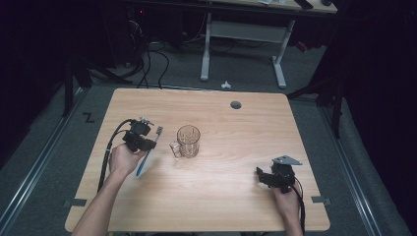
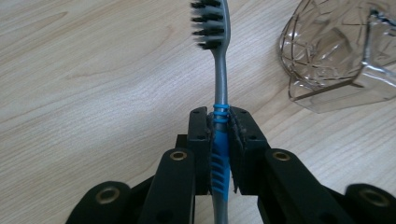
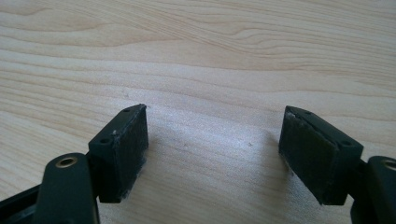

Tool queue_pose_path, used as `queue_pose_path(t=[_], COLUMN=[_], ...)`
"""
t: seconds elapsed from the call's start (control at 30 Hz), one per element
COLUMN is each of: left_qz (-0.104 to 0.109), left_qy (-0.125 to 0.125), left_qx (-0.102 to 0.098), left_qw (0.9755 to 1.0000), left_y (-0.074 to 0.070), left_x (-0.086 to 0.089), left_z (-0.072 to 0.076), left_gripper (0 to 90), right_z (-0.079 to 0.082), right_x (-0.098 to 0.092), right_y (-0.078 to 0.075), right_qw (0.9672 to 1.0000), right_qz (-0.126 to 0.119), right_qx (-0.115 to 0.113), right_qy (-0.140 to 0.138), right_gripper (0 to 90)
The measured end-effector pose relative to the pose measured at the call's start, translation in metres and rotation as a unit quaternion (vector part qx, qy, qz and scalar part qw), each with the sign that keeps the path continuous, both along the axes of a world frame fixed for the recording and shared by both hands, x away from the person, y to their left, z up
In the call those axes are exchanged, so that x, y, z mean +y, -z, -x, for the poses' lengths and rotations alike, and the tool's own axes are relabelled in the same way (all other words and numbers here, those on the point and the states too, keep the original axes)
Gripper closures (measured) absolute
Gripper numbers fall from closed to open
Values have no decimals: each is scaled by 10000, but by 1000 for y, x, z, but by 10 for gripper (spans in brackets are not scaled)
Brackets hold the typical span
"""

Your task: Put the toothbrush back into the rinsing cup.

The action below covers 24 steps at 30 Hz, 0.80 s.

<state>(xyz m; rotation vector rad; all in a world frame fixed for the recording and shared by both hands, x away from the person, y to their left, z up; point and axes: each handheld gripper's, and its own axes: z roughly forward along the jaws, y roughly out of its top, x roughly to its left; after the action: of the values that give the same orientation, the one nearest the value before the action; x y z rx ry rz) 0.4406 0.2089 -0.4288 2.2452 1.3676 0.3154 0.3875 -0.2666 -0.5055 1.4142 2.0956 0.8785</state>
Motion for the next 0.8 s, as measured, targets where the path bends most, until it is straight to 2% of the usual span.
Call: queue_pose_path(t=[0.2,0.47,0.6,0.8], left_qz=[-21,307,369,434], left_qy=[84,112,133,301], left_qx=[-19,-155,-228,-382], left_qw=[10000,9993,9990,9979], left_y=[-6,-20,-24,-30], left_x=[-1,5,5,-2], left_z=[6,16,20,29], left_gripper=[797,795,796,797], right_z=[0,0,0,0], right_x=[0,0,0,0], right_y=[0,0,0,0], right_qw=[10000,10000,10000,10000], right_qz=[-3,-2,0,0], right_qx=[2,0,-1,-2], right_qy=[4,-1,0,1], right_gripper=[242,242,242,242])
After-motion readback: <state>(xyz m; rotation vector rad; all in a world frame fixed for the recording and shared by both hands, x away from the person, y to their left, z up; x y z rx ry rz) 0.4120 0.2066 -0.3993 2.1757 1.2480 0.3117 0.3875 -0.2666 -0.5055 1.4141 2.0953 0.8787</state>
